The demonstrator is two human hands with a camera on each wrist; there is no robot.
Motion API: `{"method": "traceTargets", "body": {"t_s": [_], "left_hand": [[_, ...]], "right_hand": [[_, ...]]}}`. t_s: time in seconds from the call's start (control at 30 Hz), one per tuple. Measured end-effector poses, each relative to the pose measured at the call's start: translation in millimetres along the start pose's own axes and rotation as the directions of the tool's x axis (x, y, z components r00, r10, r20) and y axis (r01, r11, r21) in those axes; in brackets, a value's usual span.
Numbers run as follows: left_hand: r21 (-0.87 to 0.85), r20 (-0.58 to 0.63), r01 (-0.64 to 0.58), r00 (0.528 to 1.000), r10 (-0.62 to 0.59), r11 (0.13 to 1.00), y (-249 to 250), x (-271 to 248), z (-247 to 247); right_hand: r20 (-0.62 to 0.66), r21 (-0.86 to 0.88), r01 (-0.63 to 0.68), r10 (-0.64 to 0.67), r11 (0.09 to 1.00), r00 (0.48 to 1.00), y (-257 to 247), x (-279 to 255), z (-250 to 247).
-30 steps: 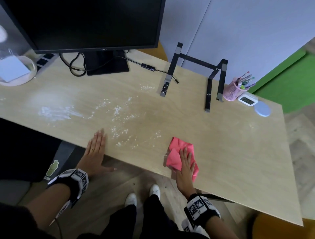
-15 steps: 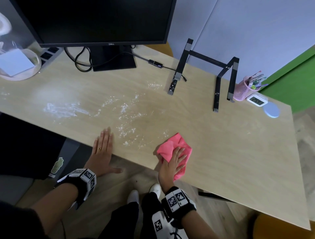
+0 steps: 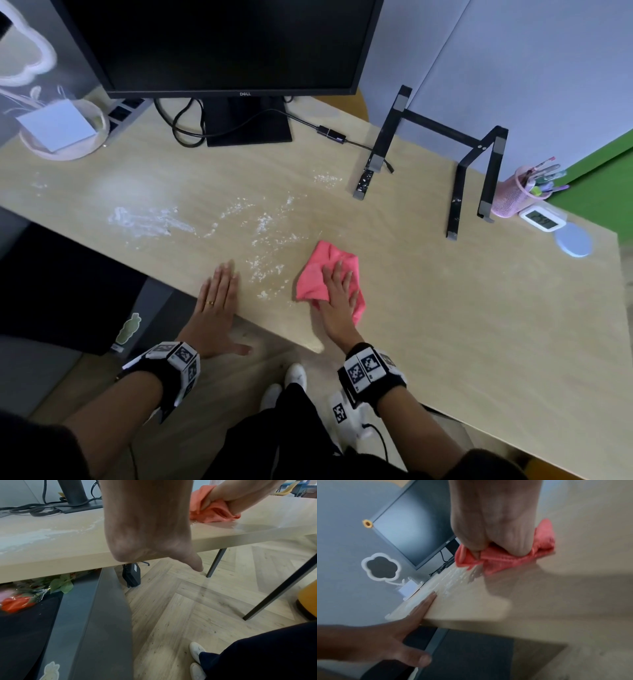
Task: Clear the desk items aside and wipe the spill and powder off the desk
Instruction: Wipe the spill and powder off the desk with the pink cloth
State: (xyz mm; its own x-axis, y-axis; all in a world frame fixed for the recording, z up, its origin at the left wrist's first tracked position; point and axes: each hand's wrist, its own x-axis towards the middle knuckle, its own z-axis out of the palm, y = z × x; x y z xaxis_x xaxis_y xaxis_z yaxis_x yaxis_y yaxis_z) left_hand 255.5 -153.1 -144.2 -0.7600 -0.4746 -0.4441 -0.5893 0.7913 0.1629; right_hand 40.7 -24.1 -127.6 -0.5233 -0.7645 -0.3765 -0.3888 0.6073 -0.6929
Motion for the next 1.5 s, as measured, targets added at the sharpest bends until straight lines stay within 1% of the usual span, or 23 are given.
{"method": "traceTargets", "body": {"t_s": [0.03,0.07,0.1,0.13,0.17,0.23,0.3,0.33,0.4,0.5,0.57,0.73,0.9,0.97,1.03,1.1,1.2,1.27,1.33,1.4,1.43,1.47,1.5], "left_hand": [[0.003,-0.001,0.004,1.000,-0.004,1.000,0,0,-1],[0.007,0.000,0.010,1.000,-0.010,1.000,0,1,-1],[0.008,0.004,0.013,1.000,-0.013,1.000,-1,1,-1],[0.003,0.010,0.013,1.000,-0.013,1.000,-1,1,-1],[-0.003,0.011,0.012,1.000,-0.012,1.000,-1,1,-1],[0.006,-0.003,0.015,1.000,-0.015,1.000,0,1,-3],[0.017,-0.012,0.020,1.000,-0.020,1.000,2,0,-5],[0.022,-0.016,0.025,1.000,-0.025,0.999,3,-1,-6],[0.043,-0.026,0.040,0.999,-0.039,0.998,5,-1,-8],[0.057,-0.030,0.058,0.998,-0.056,0.997,7,0,-11],[0.068,-0.028,0.063,0.998,-0.062,0.996,7,-1,-12],[0.065,-0.008,0.074,0.997,-0.074,0.995,7,-1,-11],[0.041,-0.004,0.090,0.996,-0.090,0.995,8,-1,-15],[0.027,-0.012,0.090,0.996,-0.090,0.996,6,0,-15],[0.011,0.010,0.070,0.997,-0.071,0.997,5,0,-12],[-0.012,0.039,0.049,0.998,-0.048,0.999,1,1,-9],[-0.073,0.102,0.023,0.995,-0.015,0.997,-4,3,-5],[-0.074,0.115,0.017,0.993,-0.009,0.997,-5,3,-7],[-0.056,0.098,-0.005,0.995,0.010,0.998,-7,2,-9],[-0.047,0.092,-0.031,0.995,0.035,0.998,-9,0,-10],[-0.044,0.101,-0.041,0.994,0.045,0.998,-10,-1,-11],[-0.040,0.109,-0.052,0.992,0.056,0.998,-13,-2,-12],[-0.034,0.113,-0.064,0.991,0.068,0.997,-14,-3,-13]], "right_hand": [[0.101,-0.069,0.035,-0.028,0.997,0.994,5,1,-9],[0.203,-0.140,0.075,-0.046,0.987,0.978,8,2,-21],[0.283,-0.218,0.128,-0.063,0.968,0.957,11,3,-33],[0.328,-0.290,0.196,-0.095,0.937,0.940,14,5,-44],[0.325,-0.346,0.258,-0.143,0.902,0.935,17,5,-54],[0.269,-0.427,0.362,-0.266,0.829,0.926,27,9,-64],[0.291,-0.449,0.455,-0.355,0.769,0.888,38,15,-62],[0.304,-0.437,0.477,-0.374,0.762,0.876,42,16,-58],[0.270,-0.414,0.466,-0.383,0.782,0.883,48,17,-47],[0.143,-0.385,0.415,-0.390,0.825,0.909,50,14,-30],[0.101,-0.390,0.404,-0.398,0.827,0.912,50,10,-22],[0.038,-0.415,0.356,-0.375,0.837,0.926,53,3,-7],[-0.040,-0.422,0.293,-0.341,0.858,0.939,52,-17,22],[-0.056,-0.449,0.249,-0.305,0.858,0.951,44,-28,37],[-0.065,-0.468,0.217,-0.278,0.857,0.958,32,-37,55],[-0.047,-0.481,0.234,-0.291,0.845,0.955,22,-40,70],[-0.057,-0.444,0.310,-0.371,0.841,0.927,11,-27,77],[-0.166,-0.380,0.323,-0.407,0.867,0.898,5,-14,75],[-0.259,-0.260,0.323,-0.388,0.910,0.885,-14,-6,64],[-0.352,-0.035,0.362,-0.350,0.932,0.868,-35,-2,46],[-0.393,0.081,0.392,-0.332,0.917,0.858,-41,0,37],[-0.434,0.144,0.410,-0.315,0.901,0.844,-48,0,28],[-0.455,0.179,0.406,-0.290,0.896,0.842,-48,2,19]]}}
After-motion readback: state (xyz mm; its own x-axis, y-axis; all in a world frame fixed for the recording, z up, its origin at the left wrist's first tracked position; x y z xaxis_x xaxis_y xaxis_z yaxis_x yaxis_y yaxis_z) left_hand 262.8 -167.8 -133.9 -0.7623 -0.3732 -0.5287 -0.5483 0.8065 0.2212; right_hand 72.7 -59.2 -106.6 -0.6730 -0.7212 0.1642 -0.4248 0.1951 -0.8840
